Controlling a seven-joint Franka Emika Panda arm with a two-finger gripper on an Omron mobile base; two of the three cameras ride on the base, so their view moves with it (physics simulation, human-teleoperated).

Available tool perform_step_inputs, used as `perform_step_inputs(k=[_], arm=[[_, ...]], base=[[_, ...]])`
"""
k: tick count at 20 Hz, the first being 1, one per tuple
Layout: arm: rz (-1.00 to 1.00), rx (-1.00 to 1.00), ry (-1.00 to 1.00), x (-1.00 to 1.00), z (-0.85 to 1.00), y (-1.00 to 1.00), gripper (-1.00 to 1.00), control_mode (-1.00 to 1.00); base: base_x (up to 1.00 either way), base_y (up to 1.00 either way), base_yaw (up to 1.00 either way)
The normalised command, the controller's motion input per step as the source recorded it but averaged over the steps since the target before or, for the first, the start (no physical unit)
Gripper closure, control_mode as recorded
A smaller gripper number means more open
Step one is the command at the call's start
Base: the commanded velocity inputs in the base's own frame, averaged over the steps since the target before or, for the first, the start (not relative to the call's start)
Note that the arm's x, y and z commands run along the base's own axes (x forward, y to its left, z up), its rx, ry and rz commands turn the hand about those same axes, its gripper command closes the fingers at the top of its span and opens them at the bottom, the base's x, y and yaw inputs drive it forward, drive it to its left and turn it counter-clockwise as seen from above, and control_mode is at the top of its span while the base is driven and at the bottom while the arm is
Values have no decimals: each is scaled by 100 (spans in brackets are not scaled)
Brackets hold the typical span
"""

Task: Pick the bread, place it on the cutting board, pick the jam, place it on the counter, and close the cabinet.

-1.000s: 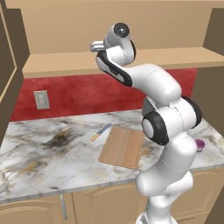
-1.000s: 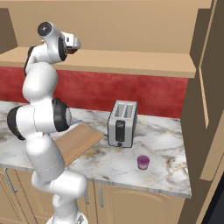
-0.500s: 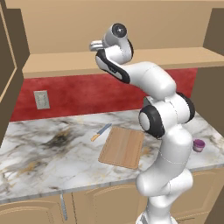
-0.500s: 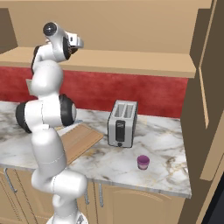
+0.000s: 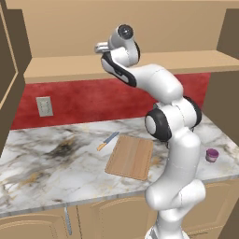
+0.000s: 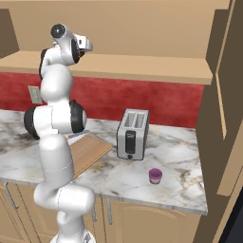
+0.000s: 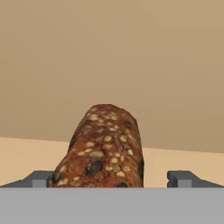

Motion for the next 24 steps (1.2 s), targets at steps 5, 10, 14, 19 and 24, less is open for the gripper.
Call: perform_step_inputs(k=[5,10,14,19,24], arm=[[0,0,2,20,-4,0,-100,-100],[0,0,3,14,-4,0,100,-100],[0,0,0,1,0,0,100,-100],[0,0,0,-21,0,0,100,-100],[0,0,0,-35,0,-3,100,-100]], base=[[0,0,0],[0,0,0],[0,0,0],[0,0,0],[0,0,0]])
